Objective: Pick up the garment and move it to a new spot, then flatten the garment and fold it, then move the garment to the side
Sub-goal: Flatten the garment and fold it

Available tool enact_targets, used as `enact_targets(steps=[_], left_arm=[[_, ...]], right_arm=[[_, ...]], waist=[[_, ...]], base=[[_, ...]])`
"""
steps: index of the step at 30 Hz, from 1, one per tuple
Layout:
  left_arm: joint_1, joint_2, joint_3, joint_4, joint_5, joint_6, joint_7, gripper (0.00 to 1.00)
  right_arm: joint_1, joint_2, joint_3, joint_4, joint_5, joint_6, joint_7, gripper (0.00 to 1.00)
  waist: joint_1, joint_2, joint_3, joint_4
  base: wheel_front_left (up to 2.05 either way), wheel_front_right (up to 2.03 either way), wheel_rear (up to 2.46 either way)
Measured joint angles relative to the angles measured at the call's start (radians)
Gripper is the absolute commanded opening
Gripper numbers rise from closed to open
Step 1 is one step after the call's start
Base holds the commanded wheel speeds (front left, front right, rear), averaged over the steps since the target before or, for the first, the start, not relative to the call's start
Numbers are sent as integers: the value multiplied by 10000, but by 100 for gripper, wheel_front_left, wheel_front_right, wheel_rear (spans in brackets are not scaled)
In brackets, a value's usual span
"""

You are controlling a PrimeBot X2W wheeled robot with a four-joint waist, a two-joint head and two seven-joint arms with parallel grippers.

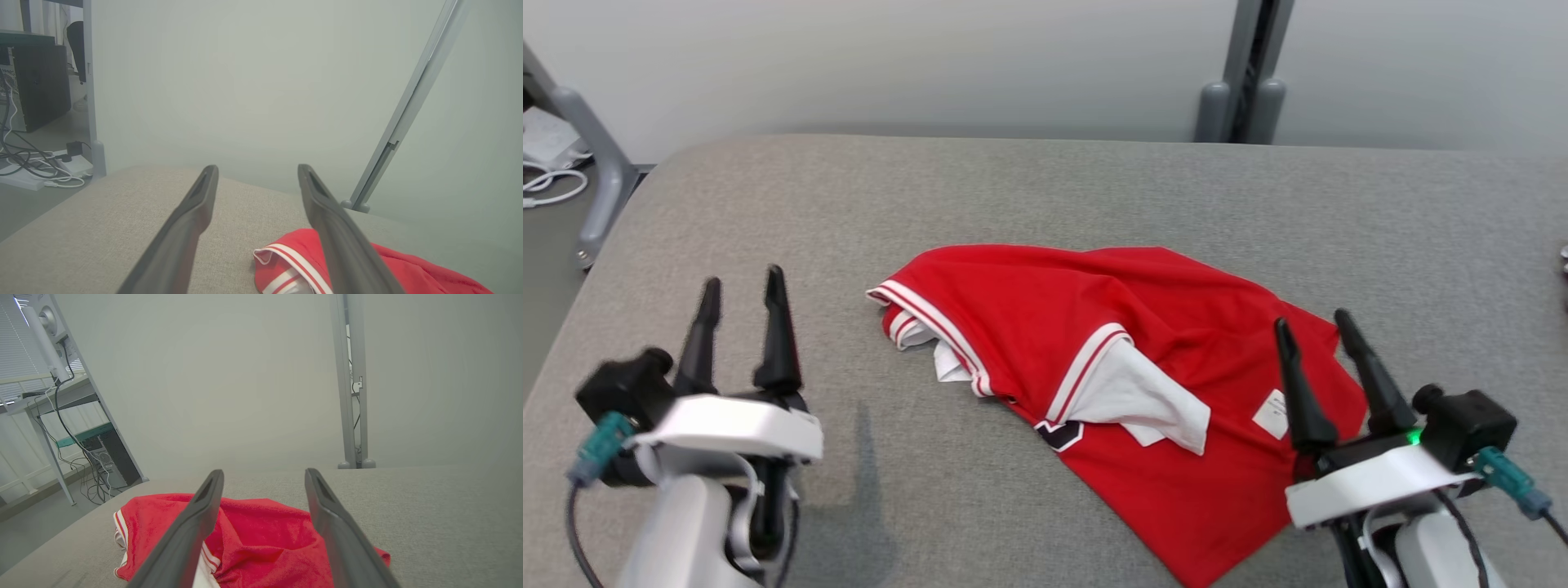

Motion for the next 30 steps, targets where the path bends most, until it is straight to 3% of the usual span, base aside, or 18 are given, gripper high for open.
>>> enact_targets(steps=[10, 20, 21, 22, 23, 30], left_arm=[[1243, -1233, 796, -988, 1072, -533, 0, 100], [1172, -1442, 1427, -1317, 1430, -704, 0, 100], [1164, -1440, 1452, -1363, 1323, -685, 0, 100], [1166, -1442, 1446, -1394, 1264, -646, 0, 100], [1169, -1442, 1419, -1421, 1206, -642, 0, 100], [1263, -1446, 1137, -1455, 1202, -531, 0, 100]], right_arm=[[224, 2, 1014, 844, 316, 0, 359, 100], [291, -40, 1216, 1712, 510, 0, 1078, 100], [291, -33, 1218, 1793, 621, 0, 1204, 91], [291, -27, 1189, 1862, 681, 0, 1304, 36], [289, -33, 1152, 1908, 685, 0, 1388, 0], [42, -25, 1097, 1448, 972, 0, 1379, 0]], waist=[[0, 0, 261, 614], [0, 0, 483, 1267], [0, 0, 504, 1330], [0, 0, 523, 1389], [0, 0, 541, 1446], [0, 0, 666, 1756]], base=[[0, 0, 0], [0, 0, 0], [0, 0, 0], [0, 0, 0], [0, 0, 0], [0, 0, 0]])
